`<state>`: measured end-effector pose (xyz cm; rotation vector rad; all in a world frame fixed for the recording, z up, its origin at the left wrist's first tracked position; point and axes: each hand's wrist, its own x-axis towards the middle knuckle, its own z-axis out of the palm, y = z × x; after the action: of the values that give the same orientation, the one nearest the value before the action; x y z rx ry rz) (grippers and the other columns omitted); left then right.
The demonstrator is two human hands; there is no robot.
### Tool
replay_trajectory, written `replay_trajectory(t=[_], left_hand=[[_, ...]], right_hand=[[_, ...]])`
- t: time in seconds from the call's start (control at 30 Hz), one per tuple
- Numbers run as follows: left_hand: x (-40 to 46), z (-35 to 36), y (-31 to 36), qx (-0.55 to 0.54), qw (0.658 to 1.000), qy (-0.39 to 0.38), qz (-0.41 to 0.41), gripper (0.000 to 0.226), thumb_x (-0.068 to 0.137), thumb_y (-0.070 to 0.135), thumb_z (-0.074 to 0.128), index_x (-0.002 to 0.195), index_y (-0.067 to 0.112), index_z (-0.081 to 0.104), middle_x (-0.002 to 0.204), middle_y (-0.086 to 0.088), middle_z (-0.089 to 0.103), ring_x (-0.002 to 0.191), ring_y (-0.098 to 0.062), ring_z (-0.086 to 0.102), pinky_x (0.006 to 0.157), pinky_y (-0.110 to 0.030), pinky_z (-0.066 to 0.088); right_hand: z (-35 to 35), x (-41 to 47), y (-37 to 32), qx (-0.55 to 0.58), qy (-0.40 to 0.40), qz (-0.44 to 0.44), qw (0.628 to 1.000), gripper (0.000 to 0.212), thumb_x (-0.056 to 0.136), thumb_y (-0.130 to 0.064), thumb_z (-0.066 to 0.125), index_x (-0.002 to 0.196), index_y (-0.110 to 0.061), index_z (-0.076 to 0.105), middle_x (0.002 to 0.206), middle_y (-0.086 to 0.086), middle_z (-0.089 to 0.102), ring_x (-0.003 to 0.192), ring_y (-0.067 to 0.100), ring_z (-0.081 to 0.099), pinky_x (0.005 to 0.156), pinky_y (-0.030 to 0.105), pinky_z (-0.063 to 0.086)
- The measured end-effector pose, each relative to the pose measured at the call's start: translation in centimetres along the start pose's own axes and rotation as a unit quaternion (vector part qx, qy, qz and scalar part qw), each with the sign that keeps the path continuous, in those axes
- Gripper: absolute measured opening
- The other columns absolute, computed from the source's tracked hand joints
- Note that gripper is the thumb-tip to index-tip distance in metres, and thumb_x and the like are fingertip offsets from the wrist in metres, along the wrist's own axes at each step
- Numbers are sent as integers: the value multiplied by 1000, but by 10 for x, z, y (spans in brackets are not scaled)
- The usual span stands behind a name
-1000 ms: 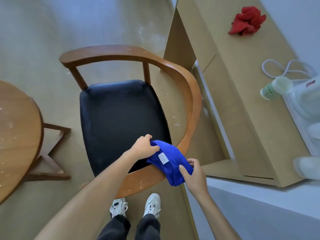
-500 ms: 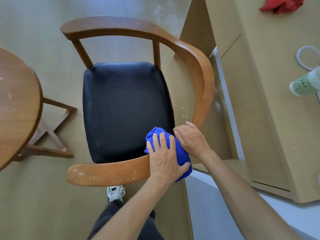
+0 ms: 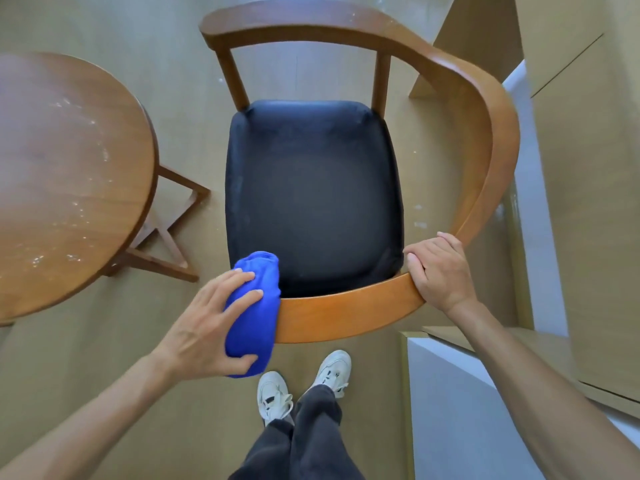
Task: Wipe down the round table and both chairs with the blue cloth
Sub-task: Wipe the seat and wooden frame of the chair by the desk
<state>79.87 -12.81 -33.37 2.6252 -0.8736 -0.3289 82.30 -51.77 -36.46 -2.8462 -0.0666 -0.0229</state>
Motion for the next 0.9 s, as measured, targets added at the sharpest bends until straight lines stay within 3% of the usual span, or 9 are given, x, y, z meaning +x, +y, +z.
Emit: replay_trajectory(t=[0.13,0.3,0.47,0.63,0.77,0.9], left_hand=[[-2,3,4,-24,999,15,-30,88,51,43,75,130,13,50,144,-17,40,137,-39,32,106,-57,34],[33,33,80,-1,993,71,-91,89,58,72,70,125,14,62,136,-20,49,130,-46,39,105,-64,29],[98,58,160,-20,992,52,-113,68,64,57,64,123,24,60,132,-17,52,125,-44,43,103,-59,34],[39,31,78,-28,995,85,-46,63,62,48,71,116,15,69,130,-21,55,120,-44,50,99,-54,40],[-12,-2,-10,-47,991,83,-97,62,65,40,73,118,8,68,134,-21,48,124,-39,46,100,-53,41],[-13,5,-12,-63,983,124,-122,59,68,37,69,118,6,67,134,-21,46,124,-39,43,103,-53,38]], right_hand=[[3,2,-21,16,-39,86,995,30,88,-30,48,76,-18,72,85,-4,73,92,19,60,110,36,21],[10,1,-30,-32,-20,94,995,37,90,-25,42,78,-11,73,93,2,71,94,23,59,108,38,27],[11,1,-29,-36,27,66,997,33,83,-18,41,81,-9,73,112,8,66,110,32,56,99,42,33],[10,1,-29,-35,-6,75,997,32,83,-16,42,90,-6,72,124,11,61,122,32,50,108,44,28],[9,1,-31,-39,-16,85,996,35,83,-19,41,92,-7,72,125,12,60,122,30,49,110,44,25],[8,1,-32,-44,-19,94,994,34,82,-20,42,91,-9,73,123,10,62,120,29,51,109,42,25]])
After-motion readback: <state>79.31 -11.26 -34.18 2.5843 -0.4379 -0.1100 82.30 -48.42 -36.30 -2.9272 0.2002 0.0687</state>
